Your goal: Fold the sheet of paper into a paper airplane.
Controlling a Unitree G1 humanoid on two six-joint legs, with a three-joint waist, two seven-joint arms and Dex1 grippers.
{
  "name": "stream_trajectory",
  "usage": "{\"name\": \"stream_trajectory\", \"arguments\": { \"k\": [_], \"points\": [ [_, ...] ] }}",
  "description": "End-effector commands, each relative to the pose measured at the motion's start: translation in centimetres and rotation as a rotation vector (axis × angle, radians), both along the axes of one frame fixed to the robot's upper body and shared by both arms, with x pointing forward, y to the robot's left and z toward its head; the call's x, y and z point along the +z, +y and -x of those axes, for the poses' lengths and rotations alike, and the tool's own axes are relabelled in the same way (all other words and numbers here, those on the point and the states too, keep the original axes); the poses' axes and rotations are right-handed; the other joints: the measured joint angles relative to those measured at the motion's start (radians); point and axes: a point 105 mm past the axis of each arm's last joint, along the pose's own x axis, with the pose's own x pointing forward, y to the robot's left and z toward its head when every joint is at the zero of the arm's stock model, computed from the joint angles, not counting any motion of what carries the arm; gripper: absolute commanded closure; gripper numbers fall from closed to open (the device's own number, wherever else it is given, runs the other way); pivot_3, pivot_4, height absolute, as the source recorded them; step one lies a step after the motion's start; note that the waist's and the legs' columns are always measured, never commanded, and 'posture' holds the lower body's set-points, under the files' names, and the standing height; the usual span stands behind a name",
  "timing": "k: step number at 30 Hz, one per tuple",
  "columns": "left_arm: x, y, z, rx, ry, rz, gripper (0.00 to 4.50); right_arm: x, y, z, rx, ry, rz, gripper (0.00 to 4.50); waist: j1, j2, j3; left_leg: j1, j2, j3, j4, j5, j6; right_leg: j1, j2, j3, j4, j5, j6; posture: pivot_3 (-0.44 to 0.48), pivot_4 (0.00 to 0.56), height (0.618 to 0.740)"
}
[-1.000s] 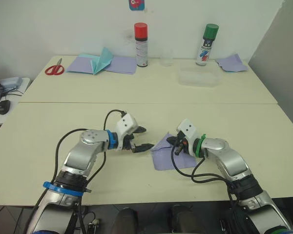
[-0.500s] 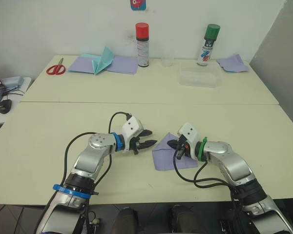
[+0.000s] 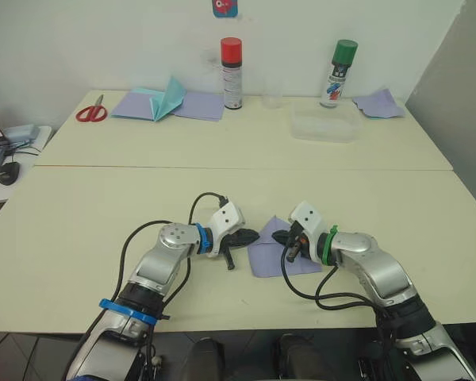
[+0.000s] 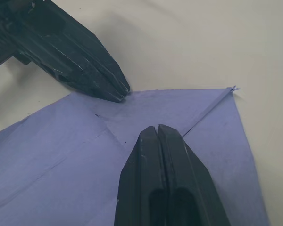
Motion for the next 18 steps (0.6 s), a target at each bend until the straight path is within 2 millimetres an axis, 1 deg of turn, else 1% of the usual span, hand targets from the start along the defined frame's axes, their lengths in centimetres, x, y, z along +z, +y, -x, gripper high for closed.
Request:
{"name": "stream_trajectory", "arguments": {
  "k": [1, 4, 10, 16, 18],
  "points": [
    [-0.8, -0.9, -0.2, -0.03, -0.001, -0.05, 4.48, -1.5, 0.0, 1.0, 0.015, 0.073, 0.019, 4.5, 0.001, 0.0, 0.0, 0.0, 0.0, 0.0, 0.001, 0.0, 0.0, 0.001, 0.0, 0.0, 0.0, 0.0, 0.0, 0.0, 0.15, 0.74],
    [-1.0, -1.4, -1.1, -0.03, -0.022, -0.074, 4.48, -1.9, 0.1, 1.2, 0.018, 0.083, 0.028, 4.5, 0.002, 0.0, -0.001, 0.0, 0.0, 0.0, 0.001, 0.0, 0.0, 0.001, 0.0, 0.0, 0.0, 0.0, 0.0, 0.0, 0.15, 0.74],
    [-1.2, -2.7, -2.8, -0.026, -0.047, -0.1, 4.48, -1.9, 0.4, 1.4, 0.027, 0.084, 0.027, 4.5, 0.001, 0.0, -0.002, 0.001, -0.001, 0.0, 0.002, 0.0, 0.0, 0.002, 0.0, -0.001, 0.0, 0.0, 0.001, 0.0, 0.15, 0.74],
    [-0.9, -3.8, -4.2, -0.012, -0.064, -0.096, 4.48, -1.9, 0.5, 1.4, 0.029, 0.082, 0.026, 4.5, 0.001, 0.0, -0.003, 0.001, 0.0, 0.0, 0.002, 0.0, 0.0, 0.002, 0.001, -0.002, 0.0, 0.0, 0.001, 0.0, 0.15, 0.74],
    [-0.5, -4.2, -4.8, 0.008, -0.083, -0.083, 4.48, -1.8, 0.5, 1.3, 0.027, 0.081, 0.027, 4.5, 0.001, 0.0, -0.003, 0.001, 0.0, 0.0, 0.002, 0.0, 0.0, 0.002, 0.001, -0.002, 0.0, 0.0, 0.001, 0.0, 0.15, 0.74]
  ]
}}
